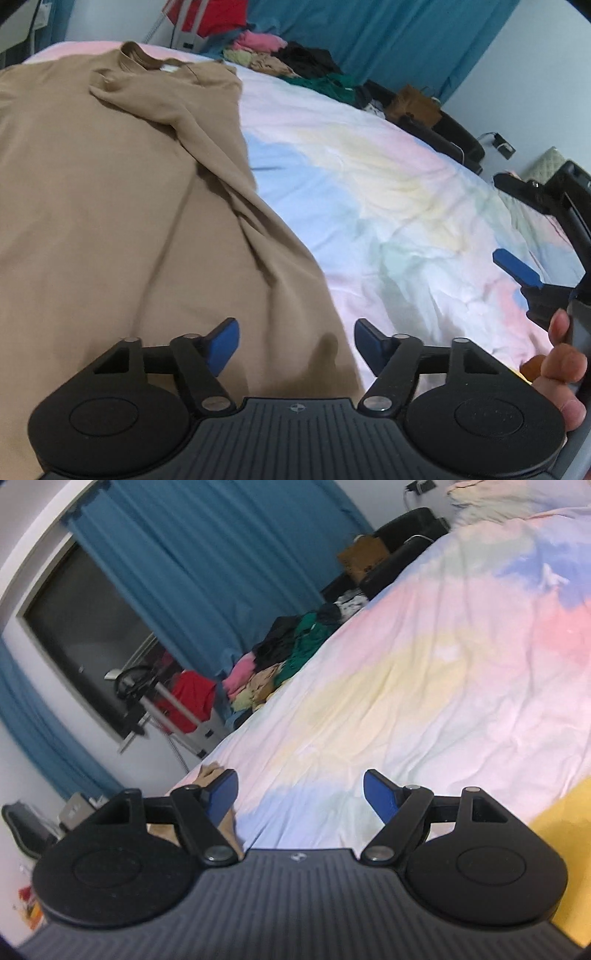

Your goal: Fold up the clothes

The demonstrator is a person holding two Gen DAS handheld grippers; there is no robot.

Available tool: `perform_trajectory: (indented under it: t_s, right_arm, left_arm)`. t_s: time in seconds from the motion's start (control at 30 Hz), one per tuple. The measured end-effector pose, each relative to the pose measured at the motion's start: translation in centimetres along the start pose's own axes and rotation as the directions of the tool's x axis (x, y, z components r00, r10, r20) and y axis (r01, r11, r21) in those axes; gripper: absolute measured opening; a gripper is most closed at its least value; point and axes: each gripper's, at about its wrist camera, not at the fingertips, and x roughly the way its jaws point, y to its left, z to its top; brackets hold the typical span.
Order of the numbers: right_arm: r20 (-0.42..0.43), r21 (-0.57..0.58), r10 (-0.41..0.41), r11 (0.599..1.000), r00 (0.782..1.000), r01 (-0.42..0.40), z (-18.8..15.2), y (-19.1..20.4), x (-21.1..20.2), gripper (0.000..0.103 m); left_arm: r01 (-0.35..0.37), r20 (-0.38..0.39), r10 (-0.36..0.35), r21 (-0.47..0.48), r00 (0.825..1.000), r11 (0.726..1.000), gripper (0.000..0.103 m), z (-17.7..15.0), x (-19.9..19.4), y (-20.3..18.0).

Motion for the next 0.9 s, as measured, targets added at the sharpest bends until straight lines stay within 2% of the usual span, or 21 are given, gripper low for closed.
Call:
perform_trajectory:
  t_s: [0.1, 0.17, 0.2, 0.23, 0.27, 0.33, 0.5, 0.57, 0.63, 0.67, 0.77, 0.83, 0.9]
  right_arm:
    - [-0.018, -0.005, 0.005, 1.0, 1.0, -0.005, -0.3, 0.2, 0.5, 0.077]
    - [-0.03, -0.006, 0.005, 1.0, 1.0, -0.005, -0.5, 0.2, 0.8, 0.077]
    - [-0.033, -0.006, 0.006, 1.0, 0.999, -0.006, -0.5, 0.1, 0.8, 0.077]
    - [-0.036, -0.003, 0.005, 1.0, 0.999, -0.005, -0.5, 0.1, 0.8, 0.077]
    - [-0.039, 0.0, 0.003, 1.0, 0.999, -0.003, -0.6, 0.0, 0.9, 0.077]
    - [-0.046, 0.012, 0.004, 1.0, 0.999, -0.003, -0.2, -0.4, 1.0, 0.077]
    - [-0.059, 0.023, -0.002, 1.0, 0.998, 0.004, -0.3, -0.6, 1.2, 0.077]
    - [-0.066, 0.019, -0.003, 1.0, 0.998, 0.004, -0.5, -0.5, 1.3, 0.077]
    - [-0.075, 0.017, -0.001, 1.0, 0.997, 0.003, -0.7, -0.4, 1.4, 0.077]
    - [-0.08, 0.015, 0.0, 1.0, 0.997, 0.001, -0.8, -0.3, 1.5, 0.077]
    - [-0.095, -0.002, 0.002, 1.0, 0.995, -0.002, -1.2, 0.2, 1.7, 0.077]
    - [-0.106, -0.015, 0.003, 1.0, 0.994, -0.004, -1.4, 0.6, 1.7, 0.077]
    - [-0.113, -0.028, 0.001, 1.0, 0.994, -0.005, -1.5, 0.9, 1.7, 0.077]
  left_arm:
    - [-0.009, -0.028, 0.01, 0.048, 1.0, 0.999, 0.057, -0.7, 1.2, -0.8]
    - [-0.042, -0.045, 0.046, 0.094, 0.998, 0.995, 0.037, -1.3, 2.2, -1.1]
    - [-0.054, -0.039, 0.058, 0.109, 0.998, 0.993, 0.031, -1.4, 2.3, -1.1]
    - [-0.065, -0.033, 0.07, 0.123, 0.997, 0.99, 0.017, -1.6, 2.4, -1.0]
    - [-0.077, -0.027, 0.081, 0.138, 0.996, 0.988, 0.01, -1.8, 2.4, -0.9]
    - [-0.03, -0.026, 0.033, 0.091, 0.999, 0.995, 0.004, -1.5, 1.8, 0.1]
    - [0.109, -0.014, -0.11, -0.049, 0.994, 0.993, 0.003, -0.3, -2.0, 3.8]
    - [0.162, -0.005, -0.165, -0.161, 0.986, 0.974, 0.003, 0.1, -3.7, 6.5]
    - [0.176, 0.006, -0.18, -0.261, 0.984, 0.949, 0.003, 0.1, -5.1, 9.4]
    - [0.178, 0.012, -0.182, -0.3, 0.983, 0.937, 0.003, 0.0, -5.6, 10.8]
    - [0.092, -0.007, -0.101, -0.356, 0.995, 0.93, 0.004, -0.6, -6.2, 14.3]
    - [0.034, -0.022, -0.046, -0.38, 0.999, 0.925, 0.001, -1.0, -6.4, 15.9]
    - [0.027, -0.017, -0.036, -0.37, 0.999, 0.929, 0.005, -1.3, -7.0, 16.2]
